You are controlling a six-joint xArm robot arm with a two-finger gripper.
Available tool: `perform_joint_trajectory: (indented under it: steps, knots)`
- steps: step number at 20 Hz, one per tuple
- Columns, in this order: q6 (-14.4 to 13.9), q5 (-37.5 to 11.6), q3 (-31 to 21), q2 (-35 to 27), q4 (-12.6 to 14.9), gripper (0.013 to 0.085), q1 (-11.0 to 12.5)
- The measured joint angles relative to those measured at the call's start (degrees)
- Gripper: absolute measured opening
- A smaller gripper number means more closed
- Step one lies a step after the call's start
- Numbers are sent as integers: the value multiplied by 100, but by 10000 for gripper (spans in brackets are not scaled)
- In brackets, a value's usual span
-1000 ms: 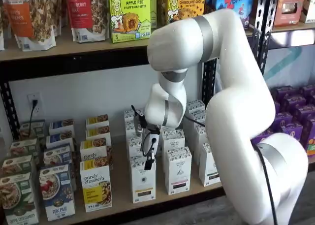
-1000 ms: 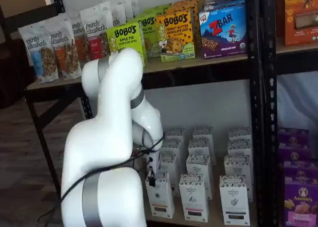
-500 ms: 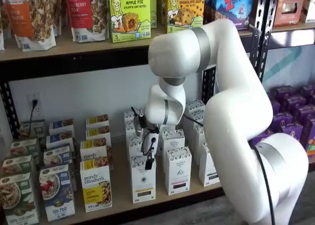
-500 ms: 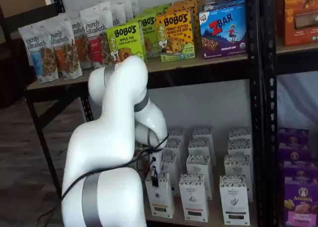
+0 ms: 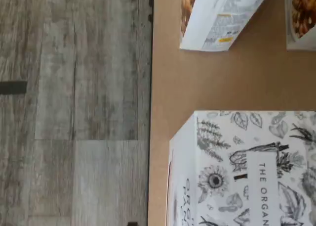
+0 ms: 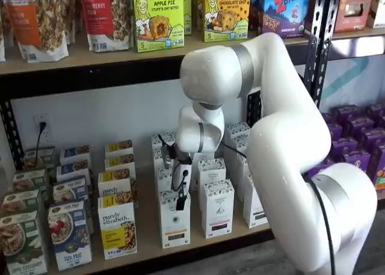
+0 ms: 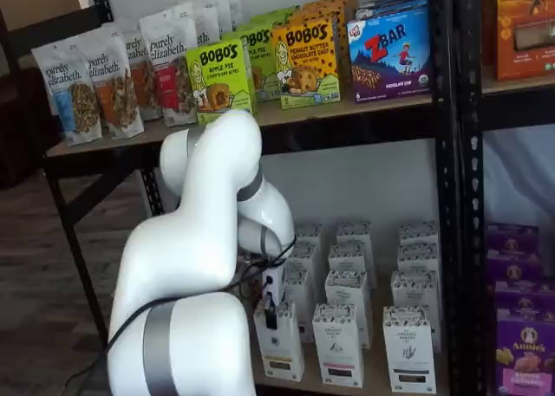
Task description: Pick up the white box with a yellow strip in the middle, on the bottom shelf, the fourth box from the left
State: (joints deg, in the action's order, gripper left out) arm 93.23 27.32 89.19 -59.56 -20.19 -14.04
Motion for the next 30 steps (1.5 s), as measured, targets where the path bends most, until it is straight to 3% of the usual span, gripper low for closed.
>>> perform_joint_trajectory:
  steps: [3, 6, 23, 25, 28, 30]
  knots:
    - [-283, 133, 171, -128, 309, 850, -7]
    - [-378, 154, 254, -225, 393, 850, -32]
    - [770, -79, -171, 182, -908, 850, -24]
    - [693, -78, -141, 178, -830, 850, -24]
    - [176, -81, -14, 50, -259, 850, -45]
    - [14, -47, 66, -33, -85, 850, -56]
